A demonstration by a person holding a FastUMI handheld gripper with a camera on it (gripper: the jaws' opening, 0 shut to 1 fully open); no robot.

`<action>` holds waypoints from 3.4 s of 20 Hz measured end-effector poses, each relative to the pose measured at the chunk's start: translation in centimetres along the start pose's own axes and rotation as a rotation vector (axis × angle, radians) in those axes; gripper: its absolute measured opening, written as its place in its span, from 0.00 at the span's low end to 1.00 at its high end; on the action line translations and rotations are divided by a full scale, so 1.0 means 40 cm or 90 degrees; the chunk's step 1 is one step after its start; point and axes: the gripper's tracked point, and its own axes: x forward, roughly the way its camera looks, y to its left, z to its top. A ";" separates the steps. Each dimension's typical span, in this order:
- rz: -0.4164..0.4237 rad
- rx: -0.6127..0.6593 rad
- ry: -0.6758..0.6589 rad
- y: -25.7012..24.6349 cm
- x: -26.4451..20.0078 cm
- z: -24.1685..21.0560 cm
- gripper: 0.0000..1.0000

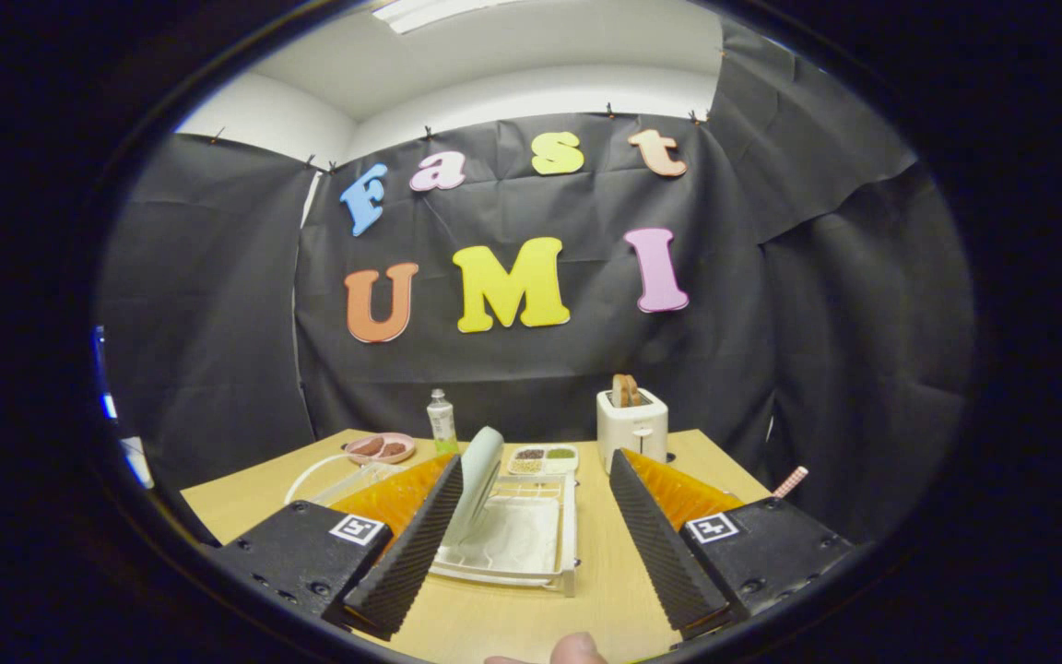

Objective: Take the plate from the dish rack, then take the spoon from the basket and place it into the plate.

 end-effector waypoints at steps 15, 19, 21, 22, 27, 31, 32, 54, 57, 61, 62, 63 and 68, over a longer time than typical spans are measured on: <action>0.096 -0.049 0.270 0.115 0.315 0.163 1.00; 0.101 -0.052 0.389 0.142 0.384 0.082 1.00; 0.100 -0.037 0.432 0.147 0.421 0.041 1.00; 0.096 -0.027 0.455 0.147 0.434 0.015 1.00; 0.072 0.033 0.573 0.160 0.505 -0.110 1.00; 0.073 0.060 0.610 0.178 0.530 -0.160 0.90; 0.067 0.064 0.618 0.178 0.535 -0.168 0.84; -0.133 -0.102 0.588 0.174 0.466 -0.030 0.35; -0.094 -0.074 0.566 0.209 0.392 -0.021 0.35; -0.034 -0.008 0.553 0.247 0.256 -0.055 0.35; -0.020 0.006 0.545 0.250 0.217 -0.073 0.35; -0.008 0.017 0.539 0.250 0.179 -0.093 0.35; 0.013 0.095 0.533 0.210 0.035 -0.225 0.35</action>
